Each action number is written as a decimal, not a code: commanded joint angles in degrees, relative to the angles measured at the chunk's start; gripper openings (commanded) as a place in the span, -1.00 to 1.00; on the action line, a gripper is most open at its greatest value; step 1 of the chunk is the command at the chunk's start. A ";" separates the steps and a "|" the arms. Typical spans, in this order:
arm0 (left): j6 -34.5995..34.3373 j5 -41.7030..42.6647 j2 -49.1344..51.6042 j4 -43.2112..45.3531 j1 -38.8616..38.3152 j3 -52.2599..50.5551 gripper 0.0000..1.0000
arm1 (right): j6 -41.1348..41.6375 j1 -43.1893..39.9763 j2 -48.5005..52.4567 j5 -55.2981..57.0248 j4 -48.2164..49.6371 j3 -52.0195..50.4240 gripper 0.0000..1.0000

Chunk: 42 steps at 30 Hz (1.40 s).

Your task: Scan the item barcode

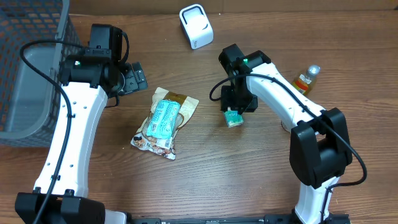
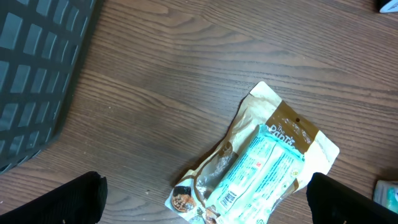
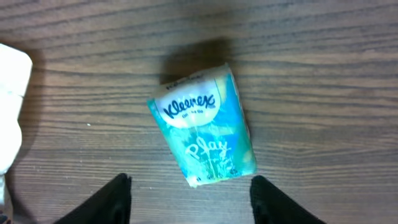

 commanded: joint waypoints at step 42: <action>1.05 0.26 -0.07 0.09 0.09 0.94 0.99 | -0.13 12.70 -0.26 27.52 11.82 -10.60 -0.41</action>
